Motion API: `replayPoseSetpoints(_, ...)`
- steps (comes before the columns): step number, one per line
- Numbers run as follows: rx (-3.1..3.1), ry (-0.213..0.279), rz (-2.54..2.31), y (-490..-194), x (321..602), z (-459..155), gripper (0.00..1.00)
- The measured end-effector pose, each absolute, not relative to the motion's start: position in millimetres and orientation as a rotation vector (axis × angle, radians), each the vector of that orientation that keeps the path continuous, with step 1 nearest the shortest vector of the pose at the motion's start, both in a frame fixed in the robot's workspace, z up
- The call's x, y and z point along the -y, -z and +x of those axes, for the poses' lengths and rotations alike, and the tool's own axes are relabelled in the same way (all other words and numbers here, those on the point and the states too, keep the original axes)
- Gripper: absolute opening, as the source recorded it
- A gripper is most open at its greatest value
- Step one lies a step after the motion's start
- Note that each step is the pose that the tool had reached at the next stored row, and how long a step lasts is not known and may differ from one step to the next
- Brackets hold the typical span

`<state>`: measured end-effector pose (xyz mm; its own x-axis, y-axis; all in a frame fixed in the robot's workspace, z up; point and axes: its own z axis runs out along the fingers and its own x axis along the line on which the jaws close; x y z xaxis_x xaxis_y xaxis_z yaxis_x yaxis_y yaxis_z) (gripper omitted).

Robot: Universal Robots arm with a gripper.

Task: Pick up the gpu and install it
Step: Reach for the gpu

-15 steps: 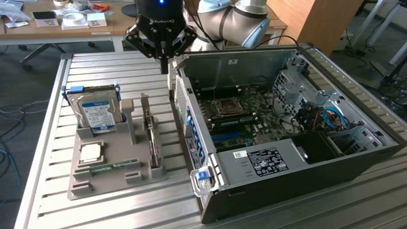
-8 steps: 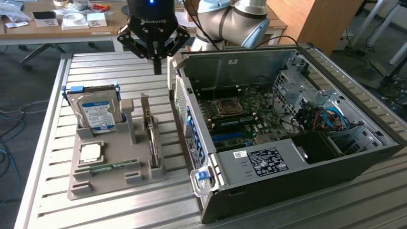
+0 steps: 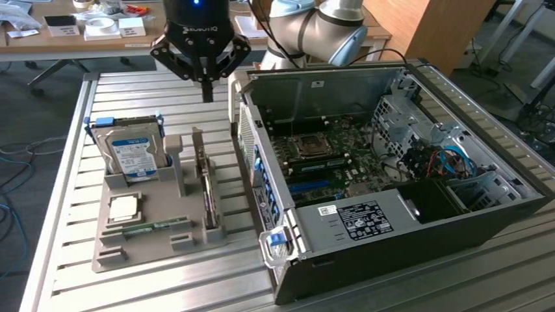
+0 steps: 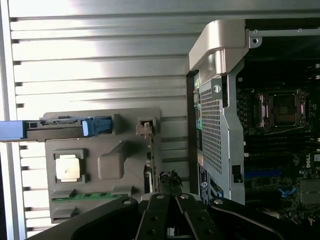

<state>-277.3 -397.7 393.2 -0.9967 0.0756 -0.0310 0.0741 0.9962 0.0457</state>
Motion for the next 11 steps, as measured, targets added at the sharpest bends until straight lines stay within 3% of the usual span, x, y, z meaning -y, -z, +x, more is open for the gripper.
replayPoseSetpoints(11,-3.106,-0.069,0.116,-393.2,397.7,-287.9,0.11)
